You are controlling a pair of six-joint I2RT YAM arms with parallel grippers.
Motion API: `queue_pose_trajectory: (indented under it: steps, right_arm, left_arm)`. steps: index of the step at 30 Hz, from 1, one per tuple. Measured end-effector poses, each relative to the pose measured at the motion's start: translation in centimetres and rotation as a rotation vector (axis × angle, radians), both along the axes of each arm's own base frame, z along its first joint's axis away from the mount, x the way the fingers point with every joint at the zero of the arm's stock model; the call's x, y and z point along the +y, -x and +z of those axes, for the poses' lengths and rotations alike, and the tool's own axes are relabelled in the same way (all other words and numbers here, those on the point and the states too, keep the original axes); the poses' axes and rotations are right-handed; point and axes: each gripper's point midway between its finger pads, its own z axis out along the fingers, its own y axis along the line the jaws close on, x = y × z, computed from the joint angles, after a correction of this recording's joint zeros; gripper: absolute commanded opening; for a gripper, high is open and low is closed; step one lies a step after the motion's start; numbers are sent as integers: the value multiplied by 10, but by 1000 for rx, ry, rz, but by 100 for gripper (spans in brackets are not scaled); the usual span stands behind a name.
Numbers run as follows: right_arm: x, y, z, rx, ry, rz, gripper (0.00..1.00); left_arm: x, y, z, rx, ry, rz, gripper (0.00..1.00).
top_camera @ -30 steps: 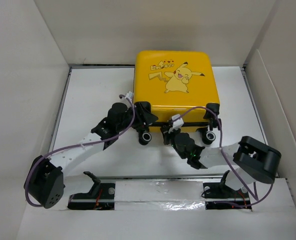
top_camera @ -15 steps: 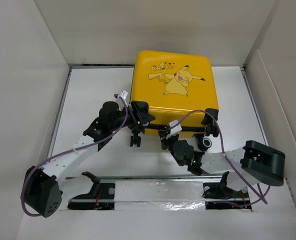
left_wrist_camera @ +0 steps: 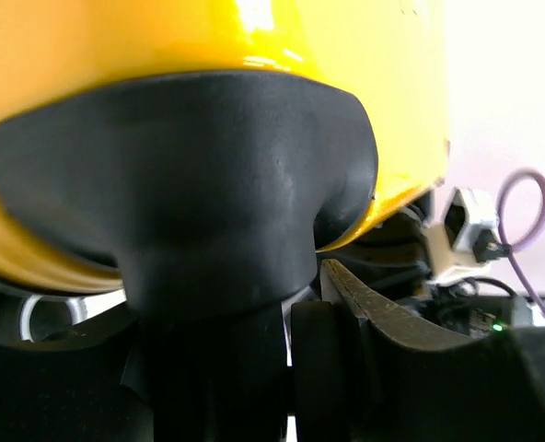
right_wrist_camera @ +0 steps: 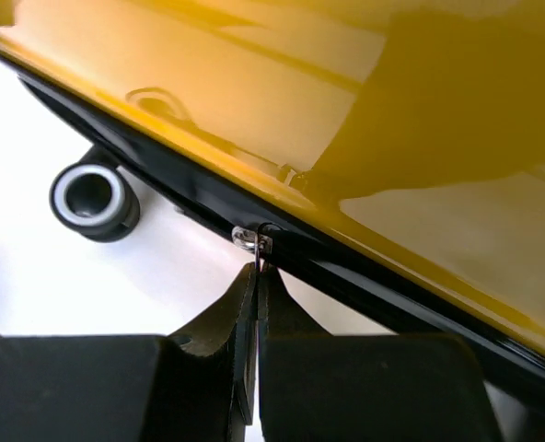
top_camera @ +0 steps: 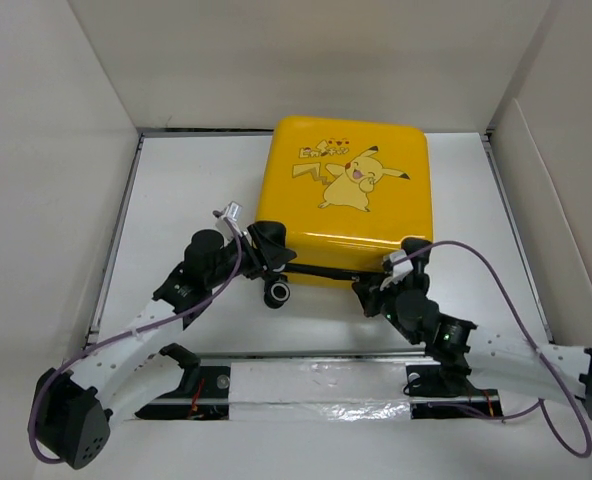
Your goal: Pack the luggage
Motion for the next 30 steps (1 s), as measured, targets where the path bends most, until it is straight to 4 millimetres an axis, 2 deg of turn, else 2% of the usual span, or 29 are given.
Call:
queue_pose_trajectory:
  steps: [4, 8, 10, 12, 13, 16, 17, 19, 21, 26, 29, 30]
  right_arm:
    - [-19, 8, -3, 25, -12, 4, 0]
    - [-19, 10, -6, 31, -10, 32, 0]
    - [-7, 10, -12, 46, 19, 59, 0]
    - [17, 10, -18, 62, 71, 103, 0]
    - [38, 12, -18, 66, 109, 145, 0]
    - [128, 6, 3, 9, 189, 246, 0]
    - [148, 4, 7, -16, 214, 232, 0]
    - [164, -4, 6, -54, 279, 206, 0]
    - [174, -8, 6, -78, 279, 213, 0]
    - [189, 11, 10, -115, 211, 287, 0]
    - [185, 23, 7, -111, 160, 319, 22]
    - [184, 29, 7, -107, 135, 338, 44]
  left_arm:
    - [7, 1, -5, -7, -21, 18, 0]
    - [0, 6, -6, -15, -25, -19, 0]
    - [-8, 9, -13, -6, -38, -48, 0]
    - [-16, 10, -21, 17, -56, -78, 0]
    - [-21, 11, -22, 28, -63, -94, 0]
    - [-38, 13, -16, 52, -85, -138, 0]
    - [-38, 12, -15, 59, -106, -126, 0]
    - [-18, 0, -14, 53, -130, -51, 0]
    - [-5, -2, -14, 52, -151, -8, 0]
    - [8, 17, -10, 42, -121, 8, 0]
    - [2, 30, -11, 52, -88, -38, 0]
    - [0, 32, -11, 47, -76, -49, 0]
